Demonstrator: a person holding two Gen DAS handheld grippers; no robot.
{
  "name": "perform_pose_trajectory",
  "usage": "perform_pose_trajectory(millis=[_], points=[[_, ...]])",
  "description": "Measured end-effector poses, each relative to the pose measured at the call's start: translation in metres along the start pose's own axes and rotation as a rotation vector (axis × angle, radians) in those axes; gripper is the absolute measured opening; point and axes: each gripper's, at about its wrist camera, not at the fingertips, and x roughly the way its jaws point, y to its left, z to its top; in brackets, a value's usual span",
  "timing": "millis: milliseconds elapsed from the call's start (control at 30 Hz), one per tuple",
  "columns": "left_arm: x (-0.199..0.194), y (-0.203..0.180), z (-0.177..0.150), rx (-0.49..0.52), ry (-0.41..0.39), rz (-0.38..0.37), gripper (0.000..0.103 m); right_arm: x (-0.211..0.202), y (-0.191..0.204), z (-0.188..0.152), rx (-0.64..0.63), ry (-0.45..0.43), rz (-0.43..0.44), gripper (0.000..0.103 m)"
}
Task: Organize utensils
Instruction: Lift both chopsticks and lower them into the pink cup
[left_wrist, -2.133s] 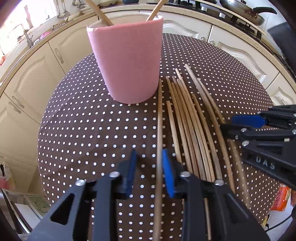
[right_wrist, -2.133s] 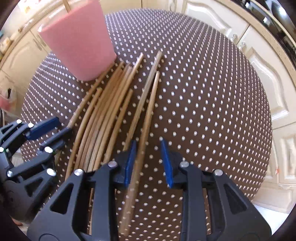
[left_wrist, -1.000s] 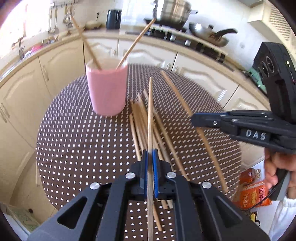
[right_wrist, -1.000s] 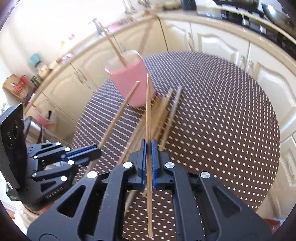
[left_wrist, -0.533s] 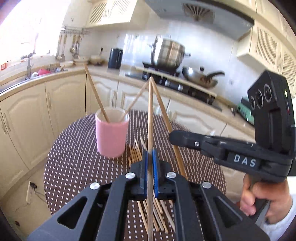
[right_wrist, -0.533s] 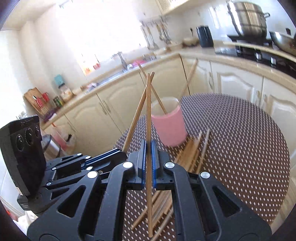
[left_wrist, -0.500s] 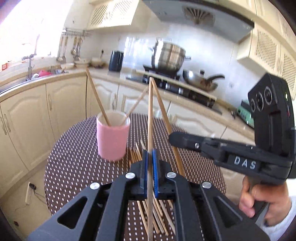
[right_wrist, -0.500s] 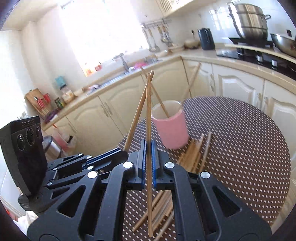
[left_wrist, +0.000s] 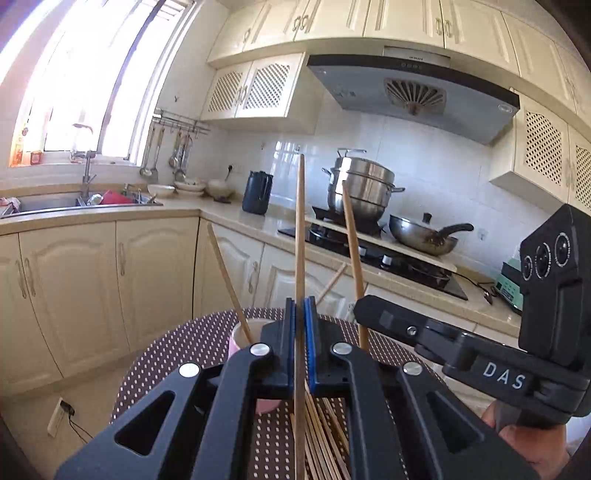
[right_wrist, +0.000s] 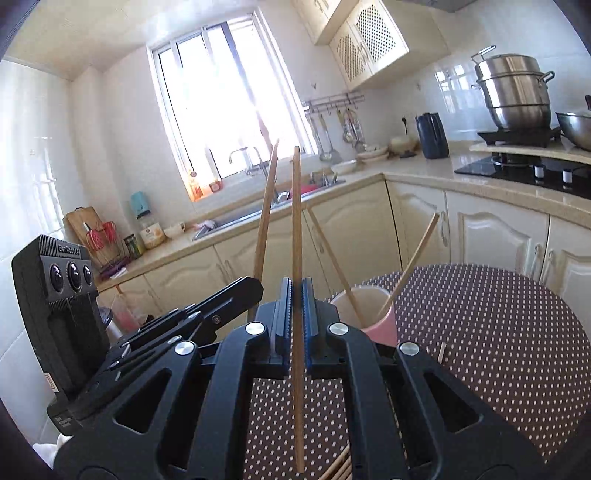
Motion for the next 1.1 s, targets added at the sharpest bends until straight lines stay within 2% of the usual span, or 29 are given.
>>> perform_pose_trajectory(millis=[300,667,933,1100], points=[[0.033,0.013,0.024,-0.031,-0.090,0.018,0.005,0.023,-0.015,0.027,-0.006,-0.121,-0.020,0.006],[0.077,0.040,0.030,-0.131,-0.176,0.038,0.005,0.059,-0.043,0.036,0.014,-0.239,-0.078,0.006],[0.104,0.047,0.034,-0.127,-0.215,0.074,0.005,0.083,-0.045,0.035,-0.051,-0.280,-0.135,0.006],[0.116,0.045,0.021,-0.110,-0.206,0.101,0.005,0.093,-0.055,0.026,-0.046,-0.249,-0.136,0.006]])
